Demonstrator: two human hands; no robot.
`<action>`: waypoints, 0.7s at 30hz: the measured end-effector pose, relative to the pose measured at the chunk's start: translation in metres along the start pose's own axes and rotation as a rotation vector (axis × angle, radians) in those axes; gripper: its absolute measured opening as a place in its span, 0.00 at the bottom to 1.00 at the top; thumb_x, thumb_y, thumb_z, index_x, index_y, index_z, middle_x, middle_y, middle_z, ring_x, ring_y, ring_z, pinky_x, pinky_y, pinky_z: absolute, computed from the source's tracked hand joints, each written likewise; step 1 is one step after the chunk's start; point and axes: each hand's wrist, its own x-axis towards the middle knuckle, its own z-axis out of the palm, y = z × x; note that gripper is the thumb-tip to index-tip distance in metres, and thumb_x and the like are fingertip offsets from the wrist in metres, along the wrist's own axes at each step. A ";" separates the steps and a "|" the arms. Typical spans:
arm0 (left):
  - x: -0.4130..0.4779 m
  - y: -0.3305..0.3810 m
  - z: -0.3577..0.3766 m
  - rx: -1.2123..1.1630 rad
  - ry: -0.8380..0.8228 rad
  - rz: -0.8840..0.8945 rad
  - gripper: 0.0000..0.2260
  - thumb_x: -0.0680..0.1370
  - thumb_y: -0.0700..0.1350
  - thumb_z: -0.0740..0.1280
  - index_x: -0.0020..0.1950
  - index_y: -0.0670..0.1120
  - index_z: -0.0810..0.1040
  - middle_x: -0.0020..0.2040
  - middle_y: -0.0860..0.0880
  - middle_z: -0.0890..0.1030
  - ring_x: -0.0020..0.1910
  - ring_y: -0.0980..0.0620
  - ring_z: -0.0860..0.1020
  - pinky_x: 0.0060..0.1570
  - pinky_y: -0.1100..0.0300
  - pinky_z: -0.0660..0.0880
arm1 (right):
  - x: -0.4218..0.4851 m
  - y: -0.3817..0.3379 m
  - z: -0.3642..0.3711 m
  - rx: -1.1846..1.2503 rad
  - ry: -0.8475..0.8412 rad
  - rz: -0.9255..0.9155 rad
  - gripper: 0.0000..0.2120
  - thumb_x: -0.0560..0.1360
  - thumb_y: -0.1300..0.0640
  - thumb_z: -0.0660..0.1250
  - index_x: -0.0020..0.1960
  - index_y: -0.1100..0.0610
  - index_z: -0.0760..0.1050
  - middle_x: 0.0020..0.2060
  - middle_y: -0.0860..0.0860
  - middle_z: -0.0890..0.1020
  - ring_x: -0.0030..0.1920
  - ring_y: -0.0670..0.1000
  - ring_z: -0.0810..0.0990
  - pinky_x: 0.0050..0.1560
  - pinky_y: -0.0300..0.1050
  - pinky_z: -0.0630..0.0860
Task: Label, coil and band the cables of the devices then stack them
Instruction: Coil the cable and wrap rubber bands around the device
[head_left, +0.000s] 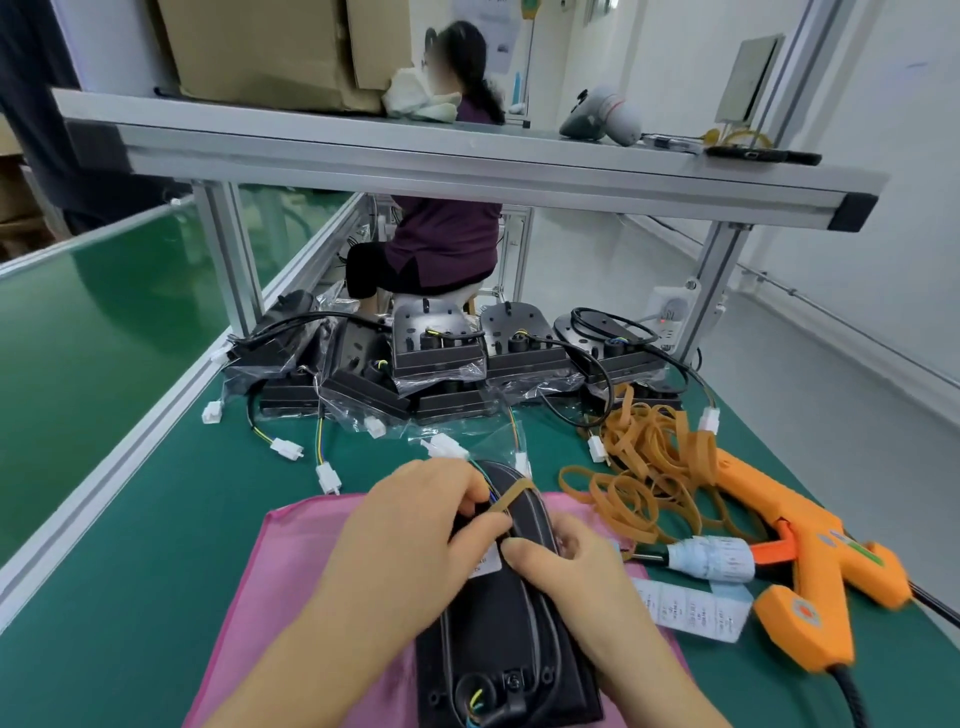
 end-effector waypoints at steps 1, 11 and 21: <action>0.002 0.003 0.003 0.036 -0.005 -0.061 0.07 0.75 0.59 0.65 0.45 0.58 0.71 0.41 0.60 0.75 0.46 0.58 0.72 0.46 0.63 0.69 | 0.000 0.001 0.001 -0.023 0.019 0.006 0.18 0.58 0.46 0.69 0.47 0.49 0.79 0.35 0.44 0.84 0.38 0.44 0.83 0.38 0.40 0.76; 0.010 0.011 -0.007 0.167 -0.167 -0.179 0.08 0.75 0.55 0.66 0.39 0.55 0.72 0.41 0.57 0.77 0.46 0.56 0.75 0.45 0.60 0.71 | -0.004 0.000 0.003 -0.157 0.027 -0.047 0.24 0.56 0.35 0.66 0.48 0.44 0.76 0.39 0.36 0.82 0.40 0.38 0.81 0.43 0.40 0.77; 0.009 0.015 -0.014 0.202 -0.009 0.152 0.06 0.75 0.47 0.69 0.40 0.50 0.74 0.41 0.53 0.73 0.44 0.51 0.67 0.48 0.56 0.70 | -0.008 -0.010 0.005 -0.249 -0.033 -0.097 0.20 0.60 0.37 0.65 0.49 0.44 0.75 0.39 0.42 0.83 0.42 0.43 0.81 0.50 0.51 0.80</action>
